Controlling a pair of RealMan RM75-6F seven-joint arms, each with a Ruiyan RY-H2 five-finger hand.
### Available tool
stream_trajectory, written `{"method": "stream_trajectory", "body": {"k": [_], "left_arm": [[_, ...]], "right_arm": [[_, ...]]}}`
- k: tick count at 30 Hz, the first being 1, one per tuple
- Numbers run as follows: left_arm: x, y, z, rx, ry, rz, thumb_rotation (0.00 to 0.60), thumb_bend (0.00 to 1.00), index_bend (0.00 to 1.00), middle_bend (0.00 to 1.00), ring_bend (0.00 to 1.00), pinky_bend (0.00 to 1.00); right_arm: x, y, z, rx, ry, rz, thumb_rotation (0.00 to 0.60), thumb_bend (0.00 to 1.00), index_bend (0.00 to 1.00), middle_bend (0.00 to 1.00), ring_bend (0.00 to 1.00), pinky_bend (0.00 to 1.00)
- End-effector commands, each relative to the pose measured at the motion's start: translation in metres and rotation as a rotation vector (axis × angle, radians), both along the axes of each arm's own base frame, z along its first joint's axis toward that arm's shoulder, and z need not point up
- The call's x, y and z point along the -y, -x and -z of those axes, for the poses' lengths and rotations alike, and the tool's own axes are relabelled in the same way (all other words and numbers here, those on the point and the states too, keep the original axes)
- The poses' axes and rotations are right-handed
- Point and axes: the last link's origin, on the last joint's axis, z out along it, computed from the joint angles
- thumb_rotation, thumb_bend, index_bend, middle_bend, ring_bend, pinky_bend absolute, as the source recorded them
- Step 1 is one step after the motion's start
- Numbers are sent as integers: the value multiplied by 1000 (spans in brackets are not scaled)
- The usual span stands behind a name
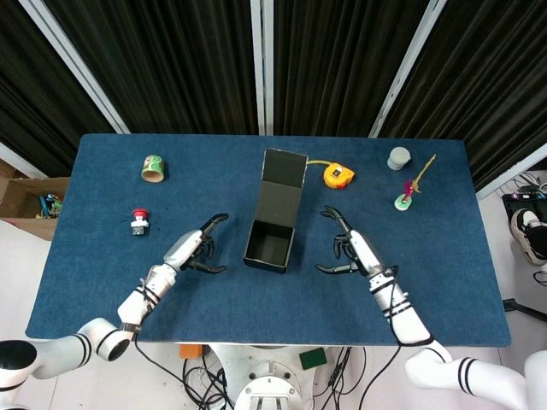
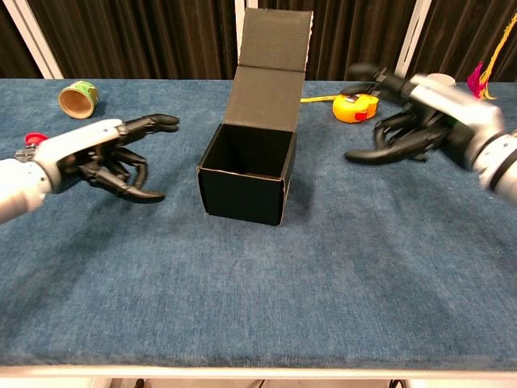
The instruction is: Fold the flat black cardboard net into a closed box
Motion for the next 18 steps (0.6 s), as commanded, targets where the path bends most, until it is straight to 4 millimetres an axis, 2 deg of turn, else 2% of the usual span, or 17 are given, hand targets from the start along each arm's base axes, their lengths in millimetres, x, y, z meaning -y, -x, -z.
{"method": "stream_trajectory", "body": {"k": [1,7,18], "left_arm": [[-9,-15,14,39,58,5,600,125,0,13,638,992],[-19,-25,24,84,108,2,600,125,0,14,638,993],[-22,-29,36,127,209,-12,600,125,0,14,639,993]], "right_arm": [[-7,-5,-47,-11,87,-27,600,60,0,148,685,1000],[-9,-11,-64,2,113,-34,600,58,0,149,685,1000],[-8,-4,-56,-1,94,-20,600,58,0,149,685,1000]]}}
